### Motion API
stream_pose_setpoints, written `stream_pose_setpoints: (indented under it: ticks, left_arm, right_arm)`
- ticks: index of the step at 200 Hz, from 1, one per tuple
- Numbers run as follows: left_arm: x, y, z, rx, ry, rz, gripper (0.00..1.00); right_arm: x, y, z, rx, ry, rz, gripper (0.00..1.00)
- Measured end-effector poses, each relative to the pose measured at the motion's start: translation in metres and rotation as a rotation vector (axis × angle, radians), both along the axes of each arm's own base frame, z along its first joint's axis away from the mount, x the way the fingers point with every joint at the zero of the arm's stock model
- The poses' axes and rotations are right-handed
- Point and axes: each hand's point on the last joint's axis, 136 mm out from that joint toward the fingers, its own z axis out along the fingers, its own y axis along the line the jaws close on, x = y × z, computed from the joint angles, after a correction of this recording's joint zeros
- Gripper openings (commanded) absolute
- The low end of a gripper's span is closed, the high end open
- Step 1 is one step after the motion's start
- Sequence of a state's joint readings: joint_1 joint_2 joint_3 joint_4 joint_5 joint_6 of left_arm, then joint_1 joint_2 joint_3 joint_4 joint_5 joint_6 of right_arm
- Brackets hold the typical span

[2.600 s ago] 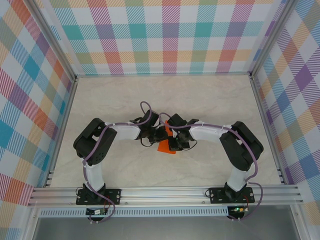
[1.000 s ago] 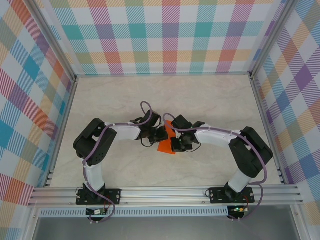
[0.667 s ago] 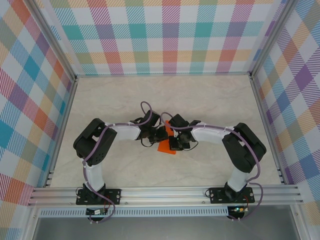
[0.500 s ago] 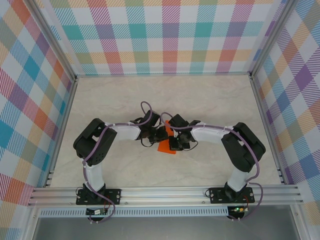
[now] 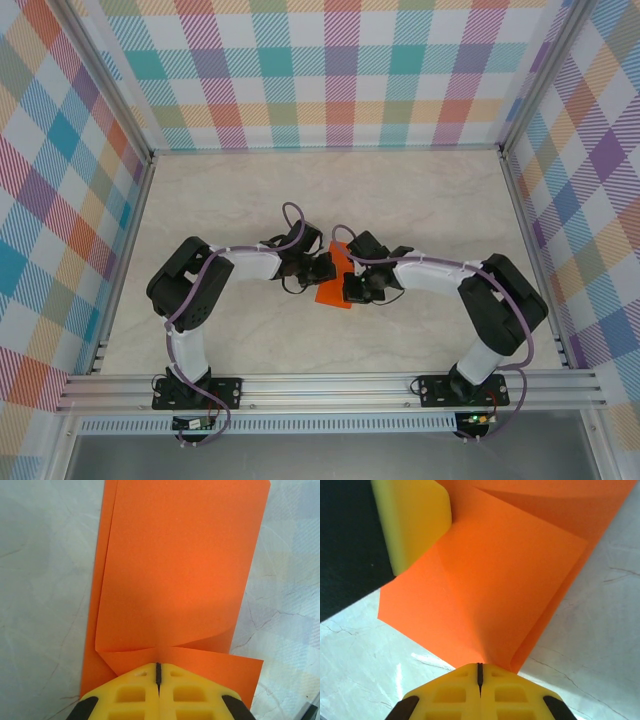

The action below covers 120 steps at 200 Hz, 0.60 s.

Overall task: Fold a paper plane with a square sheet of paper (pick it up from the middle)
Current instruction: Fold the triangle a second time at the center of the table.

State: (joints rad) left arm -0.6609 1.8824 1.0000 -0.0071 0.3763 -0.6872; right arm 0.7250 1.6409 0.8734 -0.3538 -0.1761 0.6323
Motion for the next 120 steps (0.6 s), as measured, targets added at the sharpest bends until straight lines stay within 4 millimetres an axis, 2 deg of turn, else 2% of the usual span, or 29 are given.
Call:
stream_pose_setpoints:
  ticks: [32,94,120]
  left_arm:
    - [0.0,0.0,0.0,-0.001,0.0,-0.001,0.01]
    - [-0.003,-0.003,0.004,-0.017,0.012,-0.018,0.03]
    - [-0.011,-0.004,0.015,-0.063,0.005,-0.028,0.02]
  right_arm:
    - [-0.008,-0.007,-0.012,-0.005,0.028,-0.017,0.04]
    - [-0.009,-0.005,-0.012,0.02,0.046,-0.034,0.04]
    - [-0.009,-0.005,-0.012,0.021,0.047,-0.037,0.04]
